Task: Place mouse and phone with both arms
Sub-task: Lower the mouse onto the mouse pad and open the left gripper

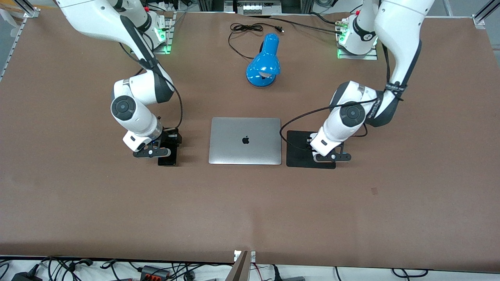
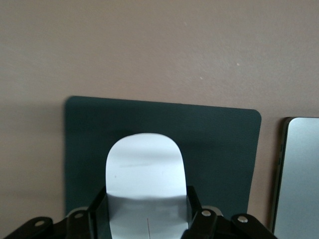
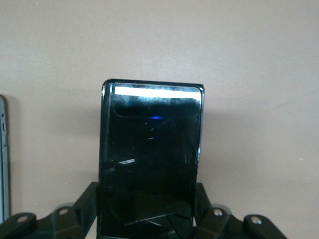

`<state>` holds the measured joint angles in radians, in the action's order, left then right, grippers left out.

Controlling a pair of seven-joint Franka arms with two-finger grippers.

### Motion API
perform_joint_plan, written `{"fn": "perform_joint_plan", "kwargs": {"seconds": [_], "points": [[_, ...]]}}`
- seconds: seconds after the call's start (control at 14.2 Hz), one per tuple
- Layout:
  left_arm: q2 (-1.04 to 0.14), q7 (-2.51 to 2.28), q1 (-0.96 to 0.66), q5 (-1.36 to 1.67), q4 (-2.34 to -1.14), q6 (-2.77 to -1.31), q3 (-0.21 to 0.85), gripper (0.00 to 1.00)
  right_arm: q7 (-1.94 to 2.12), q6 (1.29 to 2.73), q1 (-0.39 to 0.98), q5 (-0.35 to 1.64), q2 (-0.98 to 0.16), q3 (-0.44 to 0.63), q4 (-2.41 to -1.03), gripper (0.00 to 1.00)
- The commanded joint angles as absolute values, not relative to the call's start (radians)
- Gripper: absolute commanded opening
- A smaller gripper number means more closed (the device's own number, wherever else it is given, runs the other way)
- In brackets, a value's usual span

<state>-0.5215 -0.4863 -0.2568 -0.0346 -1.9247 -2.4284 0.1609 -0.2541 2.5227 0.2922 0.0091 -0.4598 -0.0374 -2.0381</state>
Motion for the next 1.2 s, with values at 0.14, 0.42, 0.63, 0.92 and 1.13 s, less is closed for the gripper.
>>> {"fn": "perform_joint_plan", "kwargs": {"seconds": [0.14,0.42,0.63,0.92,1.13], "points": [[-0.586,-0.548,-0.285,-0.058,-1.922,-2.506,0.15,0.32,-0.322,2.568,0.348,0.025,-0.498,-0.041,-2.016,0.0],[-0.583,-0.545,-0.284,-0.058,-1.922,-2.508,0.152,0.72,-0.324,2.585,0.383,0.025,-0.512,-0.046,-2.016,0.0],[-0.542,-0.543,-0.273,-0.058,-1.913,-2.493,0.15,1.0,-0.325,2.591,0.388,0.025,-0.526,-0.046,-2.016,0.21],[-0.448,-0.499,-0.241,-0.058,-1.85,-2.293,0.143,1.0,-0.325,2.591,0.394,0.025,-0.532,-0.046,-2.016,0.63],[-0.422,-0.31,-0.148,-0.057,-1.722,-2.077,0.153,1.0,-0.325,2.589,0.391,0.025,-0.532,-0.046,-2.016,0.85]]}}
